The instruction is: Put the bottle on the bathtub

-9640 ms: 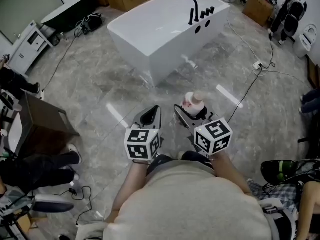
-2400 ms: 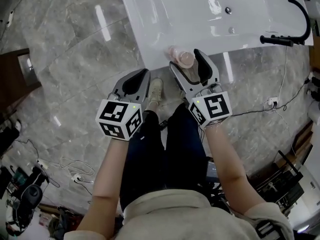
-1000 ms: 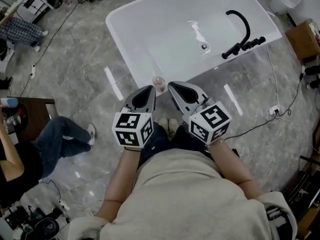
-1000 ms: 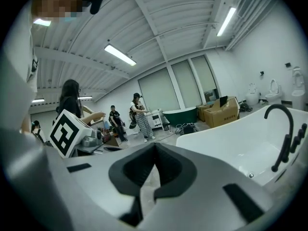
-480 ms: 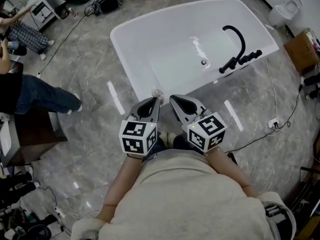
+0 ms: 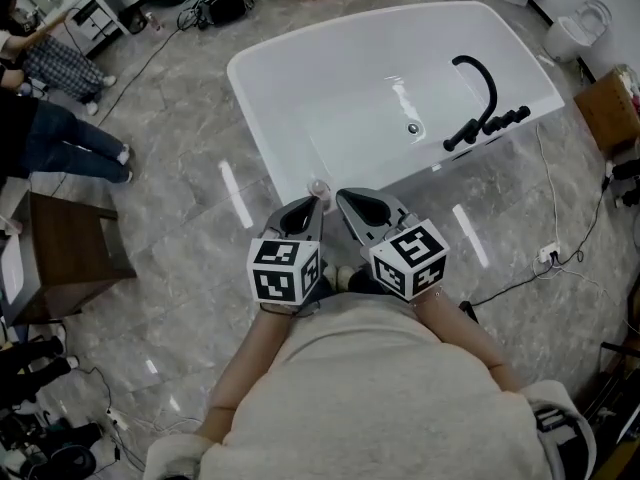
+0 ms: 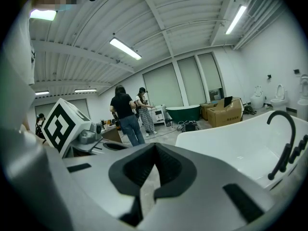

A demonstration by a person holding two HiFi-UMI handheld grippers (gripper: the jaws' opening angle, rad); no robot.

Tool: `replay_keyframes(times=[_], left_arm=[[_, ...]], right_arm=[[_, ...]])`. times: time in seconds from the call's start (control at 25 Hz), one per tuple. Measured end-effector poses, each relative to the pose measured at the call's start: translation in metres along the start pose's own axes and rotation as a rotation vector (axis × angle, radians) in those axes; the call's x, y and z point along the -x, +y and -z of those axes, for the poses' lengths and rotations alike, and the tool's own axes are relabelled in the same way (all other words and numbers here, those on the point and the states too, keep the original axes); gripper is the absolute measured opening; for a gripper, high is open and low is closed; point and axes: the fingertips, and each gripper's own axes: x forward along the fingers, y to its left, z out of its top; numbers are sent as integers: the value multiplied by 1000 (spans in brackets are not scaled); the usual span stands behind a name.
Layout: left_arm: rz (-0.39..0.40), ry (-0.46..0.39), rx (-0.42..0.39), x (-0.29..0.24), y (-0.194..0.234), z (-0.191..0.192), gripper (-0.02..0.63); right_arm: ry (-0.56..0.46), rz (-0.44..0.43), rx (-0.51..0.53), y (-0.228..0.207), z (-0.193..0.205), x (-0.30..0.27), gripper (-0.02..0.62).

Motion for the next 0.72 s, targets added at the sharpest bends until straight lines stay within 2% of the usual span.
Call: replay_keyframes(times=[0.2, 0.72], left_arm=[[-26, -21, 41, -2, 12, -5, 9], [-17, -11, 32, 4, 7, 4, 9]], right_arm=[[6, 1, -16, -5, 2, -5, -2], [19, -3, -39, -3, 9, 0, -2]])
